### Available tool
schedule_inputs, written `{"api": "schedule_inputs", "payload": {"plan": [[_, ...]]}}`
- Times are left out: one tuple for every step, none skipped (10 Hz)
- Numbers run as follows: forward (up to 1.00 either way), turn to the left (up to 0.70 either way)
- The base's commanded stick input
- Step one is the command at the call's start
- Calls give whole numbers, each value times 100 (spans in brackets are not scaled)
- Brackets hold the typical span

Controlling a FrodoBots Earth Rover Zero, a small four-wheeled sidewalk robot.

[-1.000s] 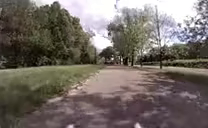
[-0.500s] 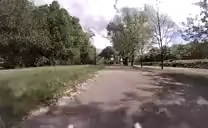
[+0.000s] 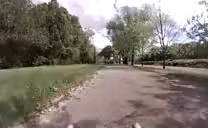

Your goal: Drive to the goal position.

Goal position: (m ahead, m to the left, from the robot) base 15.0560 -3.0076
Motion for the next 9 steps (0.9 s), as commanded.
{"api": "schedule_inputs", "payload": {"plan": [[100, -1], [100, -19], [100, -37], [100, -8], [100, 0], [100, 0], [100, 0], [100, 0], [100, 0]]}}
